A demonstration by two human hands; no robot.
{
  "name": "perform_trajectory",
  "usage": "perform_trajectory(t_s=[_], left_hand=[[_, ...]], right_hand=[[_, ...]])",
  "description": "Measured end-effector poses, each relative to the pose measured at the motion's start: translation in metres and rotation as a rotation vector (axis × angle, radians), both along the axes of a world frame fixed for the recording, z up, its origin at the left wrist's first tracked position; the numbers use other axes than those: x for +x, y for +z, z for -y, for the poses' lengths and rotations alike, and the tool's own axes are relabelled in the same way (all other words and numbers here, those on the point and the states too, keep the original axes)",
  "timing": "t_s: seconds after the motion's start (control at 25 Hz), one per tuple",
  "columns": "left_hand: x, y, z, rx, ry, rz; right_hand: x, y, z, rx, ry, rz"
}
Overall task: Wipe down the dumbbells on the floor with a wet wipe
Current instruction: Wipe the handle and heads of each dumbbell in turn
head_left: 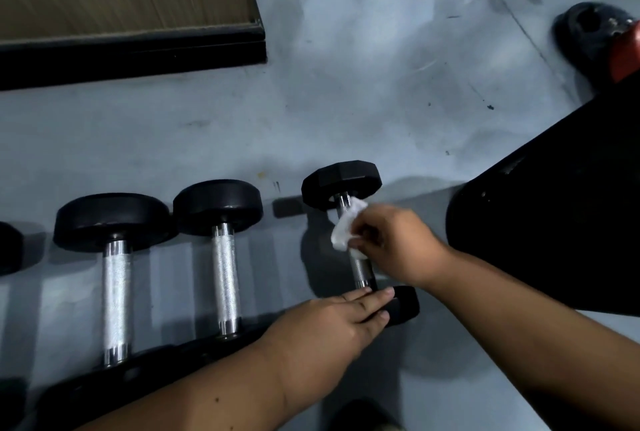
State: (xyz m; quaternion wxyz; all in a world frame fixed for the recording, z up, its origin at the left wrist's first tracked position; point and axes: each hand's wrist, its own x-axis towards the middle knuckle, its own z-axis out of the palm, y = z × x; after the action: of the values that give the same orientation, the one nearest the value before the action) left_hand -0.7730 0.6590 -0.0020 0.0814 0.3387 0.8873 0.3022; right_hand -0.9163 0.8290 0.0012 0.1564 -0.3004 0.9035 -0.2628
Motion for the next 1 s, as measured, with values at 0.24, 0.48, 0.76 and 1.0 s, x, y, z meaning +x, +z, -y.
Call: perform_trajectory(t_s=[0.24, 0.48, 0.76, 1.0], left_hand=[[0.001, -0.003, -0.011, -0.067, 0.019, -0.047], [-0.004, 0.010, -0.009, -0.204, -0.021, 0.098], [-0.002, 0.039, -0.021, -0.429, -0.032, 0.088], [-0.006, 0.020, -0.014, -0.255, -0.079, 0.124]], right_hand=[[0.006, 0.006, -0.005, 0.139, 0.047, 0.128], [-0.009, 0.010, 0.014, 0.131, 0.001, 0.137], [-0.018, 0.009, 0.001, 0.267, 0.114, 0.150], [-0.008, 0.011, 0.004, 0.173, -0.010, 0.216]])
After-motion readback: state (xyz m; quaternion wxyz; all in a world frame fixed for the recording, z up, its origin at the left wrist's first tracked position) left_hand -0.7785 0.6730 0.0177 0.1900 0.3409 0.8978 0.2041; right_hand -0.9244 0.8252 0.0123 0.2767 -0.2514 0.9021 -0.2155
